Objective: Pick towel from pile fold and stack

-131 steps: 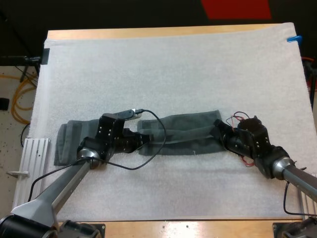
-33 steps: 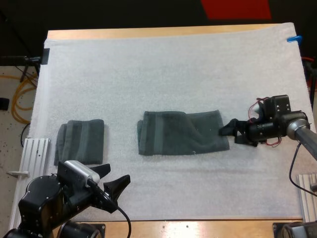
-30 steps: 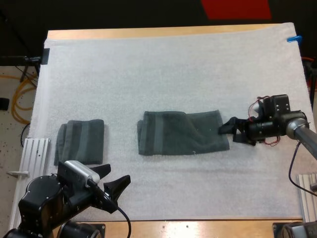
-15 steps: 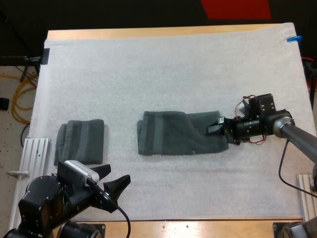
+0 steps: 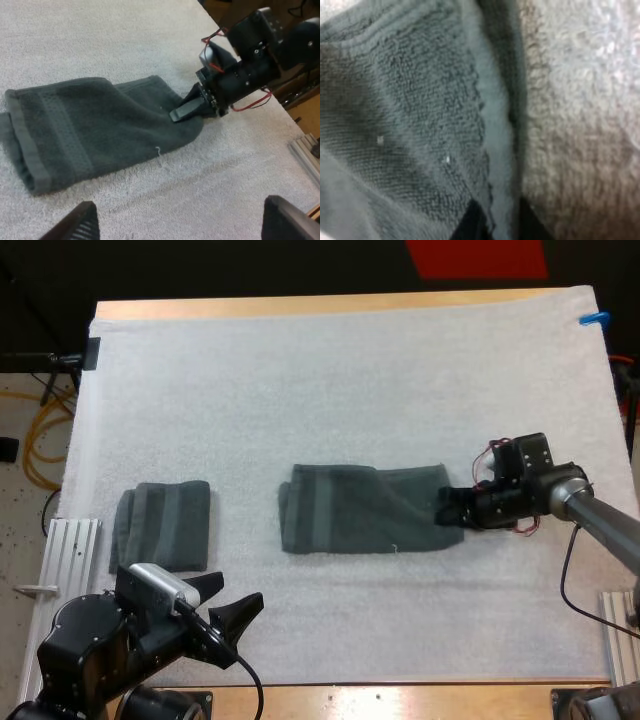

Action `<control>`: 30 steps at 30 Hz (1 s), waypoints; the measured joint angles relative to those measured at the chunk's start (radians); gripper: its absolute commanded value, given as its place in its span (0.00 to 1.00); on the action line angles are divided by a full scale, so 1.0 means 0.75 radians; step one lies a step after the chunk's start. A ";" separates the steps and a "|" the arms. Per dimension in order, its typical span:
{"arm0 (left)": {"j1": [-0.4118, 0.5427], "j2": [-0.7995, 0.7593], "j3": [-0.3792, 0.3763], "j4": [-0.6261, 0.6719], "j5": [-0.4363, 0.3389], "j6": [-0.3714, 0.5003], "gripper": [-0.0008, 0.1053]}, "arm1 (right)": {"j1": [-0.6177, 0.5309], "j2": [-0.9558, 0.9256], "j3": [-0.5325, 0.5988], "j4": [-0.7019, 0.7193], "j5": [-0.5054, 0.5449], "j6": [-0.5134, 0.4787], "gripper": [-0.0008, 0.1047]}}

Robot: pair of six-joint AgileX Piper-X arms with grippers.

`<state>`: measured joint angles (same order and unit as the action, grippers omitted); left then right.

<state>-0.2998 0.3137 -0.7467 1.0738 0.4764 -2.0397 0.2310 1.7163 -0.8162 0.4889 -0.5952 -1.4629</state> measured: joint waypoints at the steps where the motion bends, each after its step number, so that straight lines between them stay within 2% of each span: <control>1: 0.000 0.000 0.000 0.000 0.000 0.000 0.62 | 0.005 -0.026 0.001 0.030 0.067 -0.033 0.02; 10: 0.000 0.000 0.000 0.000 0.000 0.000 0.62 | 0.011 -0.302 0.011 0.261 0.703 -0.310 0.02; 13: 0.000 0.000 0.000 0.000 0.000 0.000 0.62 | 0.011 -0.377 0.012 0.278 0.829 -0.363 0.02; 17: 0.000 0.000 0.000 0.000 0.000 0.000 0.62 | 0.022 -0.440 0.004 0.297 0.851 -0.373 0.02; 20: 0.000 0.000 0.000 0.000 0.000 0.000 0.62 | 0.063 -0.444 -0.026 0.318 0.810 -0.373 0.02; 26: 0.000 0.000 0.000 0.000 0.000 0.000 0.62 | 0.266 -0.439 -0.081 0.325 0.759 -0.279 0.02; 30: 0.000 0.000 0.000 0.000 0.000 0.000 0.62 | 0.397 -0.375 -0.121 0.306 0.665 -0.178 0.02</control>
<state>-0.2998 0.3137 -0.7467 1.0738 0.4764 -2.0397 0.5290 1.4352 -0.9069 0.7181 -0.0966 -1.5965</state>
